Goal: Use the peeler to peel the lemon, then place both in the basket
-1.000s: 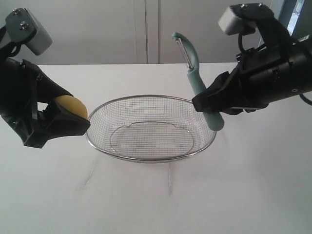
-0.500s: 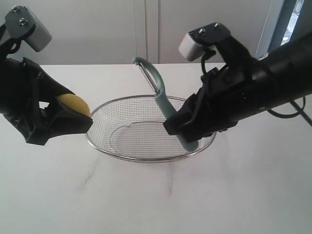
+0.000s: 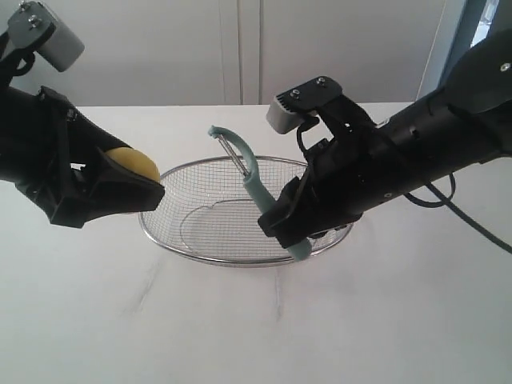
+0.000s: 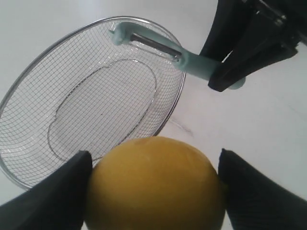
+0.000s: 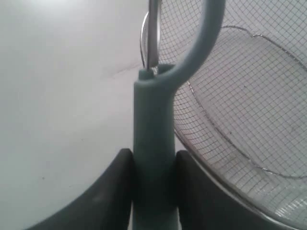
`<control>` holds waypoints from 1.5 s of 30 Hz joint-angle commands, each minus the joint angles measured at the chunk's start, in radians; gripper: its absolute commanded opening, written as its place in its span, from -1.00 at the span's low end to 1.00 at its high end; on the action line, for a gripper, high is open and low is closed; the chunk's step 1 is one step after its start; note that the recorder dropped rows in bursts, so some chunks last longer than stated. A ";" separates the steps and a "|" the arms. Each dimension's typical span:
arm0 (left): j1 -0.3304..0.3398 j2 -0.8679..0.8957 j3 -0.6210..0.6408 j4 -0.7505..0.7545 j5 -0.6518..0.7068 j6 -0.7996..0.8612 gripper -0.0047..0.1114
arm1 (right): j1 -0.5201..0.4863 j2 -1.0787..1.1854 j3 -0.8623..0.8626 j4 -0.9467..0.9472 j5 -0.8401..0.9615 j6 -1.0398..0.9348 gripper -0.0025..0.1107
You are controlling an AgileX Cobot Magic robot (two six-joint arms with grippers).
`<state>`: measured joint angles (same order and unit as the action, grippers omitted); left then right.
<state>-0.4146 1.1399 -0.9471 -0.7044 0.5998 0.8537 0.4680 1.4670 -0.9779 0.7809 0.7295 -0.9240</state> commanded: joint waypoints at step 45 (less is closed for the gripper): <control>0.004 0.068 0.010 -0.132 -0.026 0.062 -0.92 | 0.172 0.082 -0.083 -0.536 -0.218 0.475 -0.96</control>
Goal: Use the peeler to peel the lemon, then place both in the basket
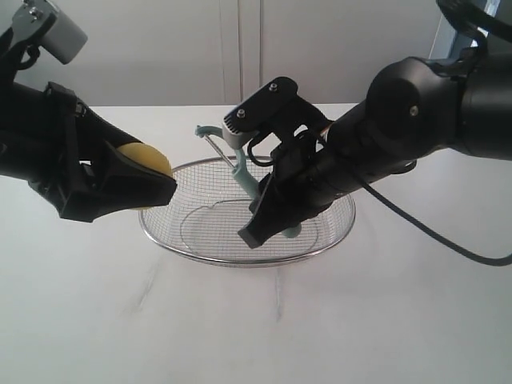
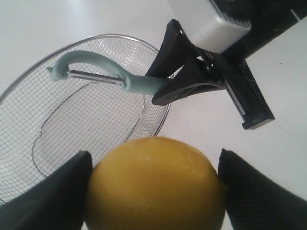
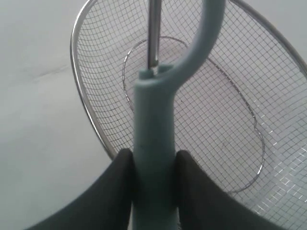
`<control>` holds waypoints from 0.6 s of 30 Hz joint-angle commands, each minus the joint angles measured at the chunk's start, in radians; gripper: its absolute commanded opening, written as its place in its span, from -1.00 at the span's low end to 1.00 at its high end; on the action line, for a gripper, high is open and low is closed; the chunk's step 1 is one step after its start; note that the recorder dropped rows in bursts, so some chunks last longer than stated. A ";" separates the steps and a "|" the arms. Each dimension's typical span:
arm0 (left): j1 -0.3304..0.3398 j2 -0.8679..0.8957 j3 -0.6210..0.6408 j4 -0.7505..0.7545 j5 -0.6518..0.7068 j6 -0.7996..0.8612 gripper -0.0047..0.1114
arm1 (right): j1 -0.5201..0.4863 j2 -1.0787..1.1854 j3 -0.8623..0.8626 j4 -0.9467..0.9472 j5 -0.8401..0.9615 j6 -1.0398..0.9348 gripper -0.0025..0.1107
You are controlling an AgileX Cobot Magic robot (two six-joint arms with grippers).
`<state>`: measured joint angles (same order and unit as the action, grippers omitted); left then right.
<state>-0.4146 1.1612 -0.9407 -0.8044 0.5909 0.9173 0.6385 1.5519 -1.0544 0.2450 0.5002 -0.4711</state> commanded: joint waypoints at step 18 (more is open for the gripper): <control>0.004 0.071 0.003 -0.055 0.037 -0.001 -0.92 | 0.001 -0.003 -0.006 -0.015 0.045 0.034 -0.96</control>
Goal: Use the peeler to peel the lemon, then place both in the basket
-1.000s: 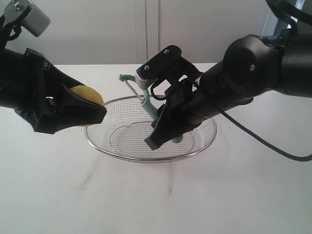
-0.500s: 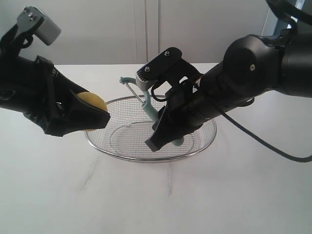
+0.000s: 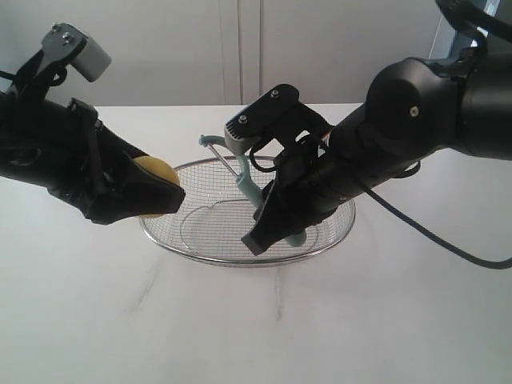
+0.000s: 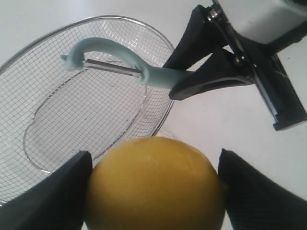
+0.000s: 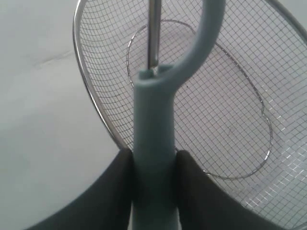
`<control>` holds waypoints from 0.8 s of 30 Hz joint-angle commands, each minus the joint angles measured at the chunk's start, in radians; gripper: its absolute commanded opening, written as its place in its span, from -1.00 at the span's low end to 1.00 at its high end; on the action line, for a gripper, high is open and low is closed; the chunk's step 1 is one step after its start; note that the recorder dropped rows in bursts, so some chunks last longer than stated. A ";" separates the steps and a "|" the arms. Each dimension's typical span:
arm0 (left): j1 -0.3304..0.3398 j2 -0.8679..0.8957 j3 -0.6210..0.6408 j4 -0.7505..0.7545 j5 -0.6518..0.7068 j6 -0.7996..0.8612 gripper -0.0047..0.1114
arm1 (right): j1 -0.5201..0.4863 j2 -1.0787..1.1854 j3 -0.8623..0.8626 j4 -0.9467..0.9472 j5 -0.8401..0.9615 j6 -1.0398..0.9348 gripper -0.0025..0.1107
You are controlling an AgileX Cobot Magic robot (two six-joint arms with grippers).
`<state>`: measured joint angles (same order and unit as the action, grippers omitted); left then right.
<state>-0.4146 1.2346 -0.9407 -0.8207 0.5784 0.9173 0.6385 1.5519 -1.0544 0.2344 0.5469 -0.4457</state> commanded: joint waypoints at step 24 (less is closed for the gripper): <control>0.004 0.070 0.003 -0.152 0.023 0.004 -0.92 | 0.071 -0.015 -0.004 0.035 -0.033 -0.021 -0.96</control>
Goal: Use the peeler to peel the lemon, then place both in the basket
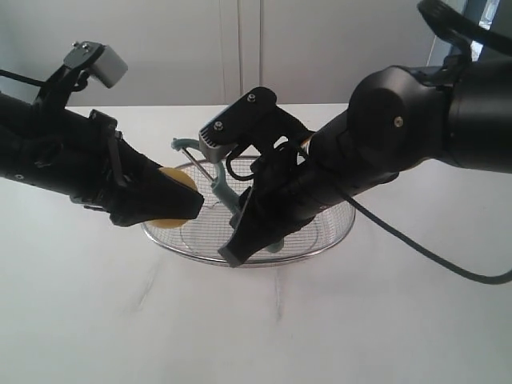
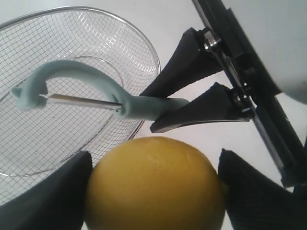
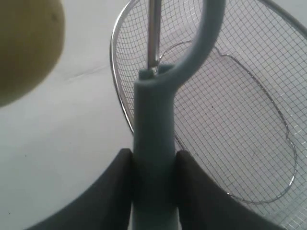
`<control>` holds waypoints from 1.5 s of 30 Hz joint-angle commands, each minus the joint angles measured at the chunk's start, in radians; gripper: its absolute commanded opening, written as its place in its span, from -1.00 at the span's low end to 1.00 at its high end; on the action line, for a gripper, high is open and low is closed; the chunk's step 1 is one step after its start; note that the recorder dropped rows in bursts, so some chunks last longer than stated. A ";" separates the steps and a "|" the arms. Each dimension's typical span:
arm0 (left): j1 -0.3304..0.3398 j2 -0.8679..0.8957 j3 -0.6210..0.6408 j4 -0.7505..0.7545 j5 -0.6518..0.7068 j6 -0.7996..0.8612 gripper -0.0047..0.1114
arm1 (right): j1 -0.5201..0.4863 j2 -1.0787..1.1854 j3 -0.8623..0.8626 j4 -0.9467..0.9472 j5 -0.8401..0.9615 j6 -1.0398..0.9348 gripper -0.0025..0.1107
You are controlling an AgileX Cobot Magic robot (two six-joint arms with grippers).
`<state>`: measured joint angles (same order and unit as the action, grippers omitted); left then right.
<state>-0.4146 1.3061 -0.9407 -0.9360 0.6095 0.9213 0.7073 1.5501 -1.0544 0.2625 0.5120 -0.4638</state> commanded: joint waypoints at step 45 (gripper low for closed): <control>0.004 -0.002 0.003 -0.036 -0.067 0.002 -0.92 | 0.002 -0.076 -0.004 0.007 0.045 -0.003 -0.96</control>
<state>-0.4146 1.3085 -0.9407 -0.9421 0.5367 0.9213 0.7073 1.4834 -1.0544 0.2643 0.5639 -0.4638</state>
